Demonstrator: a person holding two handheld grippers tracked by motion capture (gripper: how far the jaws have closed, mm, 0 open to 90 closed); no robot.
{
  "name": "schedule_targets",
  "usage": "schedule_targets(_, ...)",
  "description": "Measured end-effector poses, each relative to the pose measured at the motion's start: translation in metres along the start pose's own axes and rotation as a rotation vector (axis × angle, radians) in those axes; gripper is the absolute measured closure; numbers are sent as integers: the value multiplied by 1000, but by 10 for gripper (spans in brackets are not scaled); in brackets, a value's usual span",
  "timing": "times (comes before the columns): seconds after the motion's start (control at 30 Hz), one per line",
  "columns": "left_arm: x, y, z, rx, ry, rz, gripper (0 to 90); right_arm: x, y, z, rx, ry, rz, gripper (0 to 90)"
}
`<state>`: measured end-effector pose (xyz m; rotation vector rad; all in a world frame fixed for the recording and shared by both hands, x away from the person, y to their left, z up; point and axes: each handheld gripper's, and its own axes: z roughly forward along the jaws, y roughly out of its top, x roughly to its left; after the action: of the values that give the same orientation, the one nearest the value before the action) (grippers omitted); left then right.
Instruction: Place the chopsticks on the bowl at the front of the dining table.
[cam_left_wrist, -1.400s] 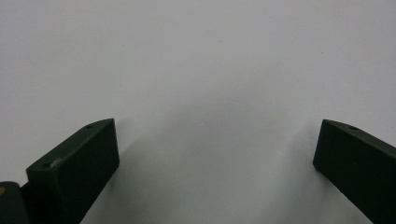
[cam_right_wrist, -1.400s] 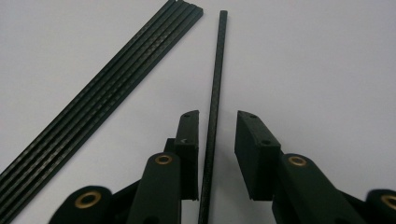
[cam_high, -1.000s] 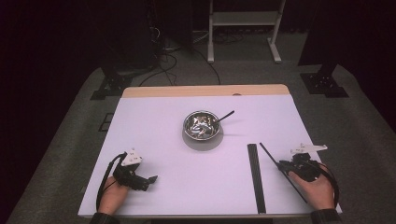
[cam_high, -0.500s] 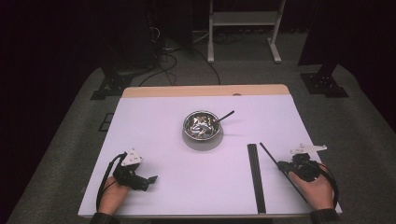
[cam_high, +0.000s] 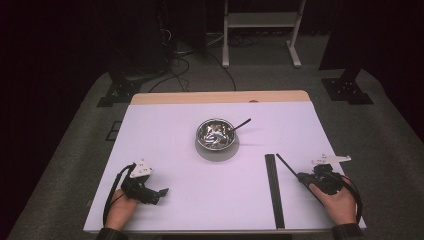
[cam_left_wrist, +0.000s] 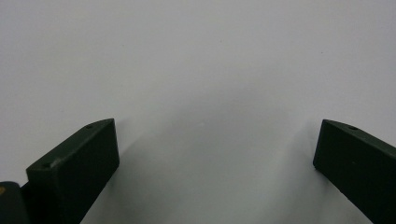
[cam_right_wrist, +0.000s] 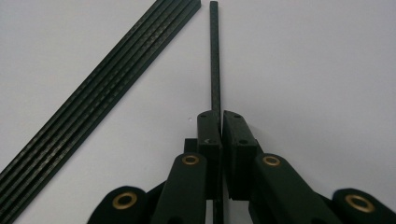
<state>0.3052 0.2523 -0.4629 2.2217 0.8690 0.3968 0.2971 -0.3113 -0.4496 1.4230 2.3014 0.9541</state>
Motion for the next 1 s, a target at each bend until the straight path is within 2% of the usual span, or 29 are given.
schedule_targets(0.17,0,0,0,0,0,0,0,-2,0,-2,-1,-7,6,860)
schedule_targets(0.4,0,0,0,0,0,0,0,-3,1,-8,-31,3,13,860)
schedule_targets(0.7,0,0,0,0,0,0,0,1,8,-17,-68,12,6,859)
schedule_targets(1.0,0,0,0,0,0,0,0,9,20,-17,-93,32,-15,859)
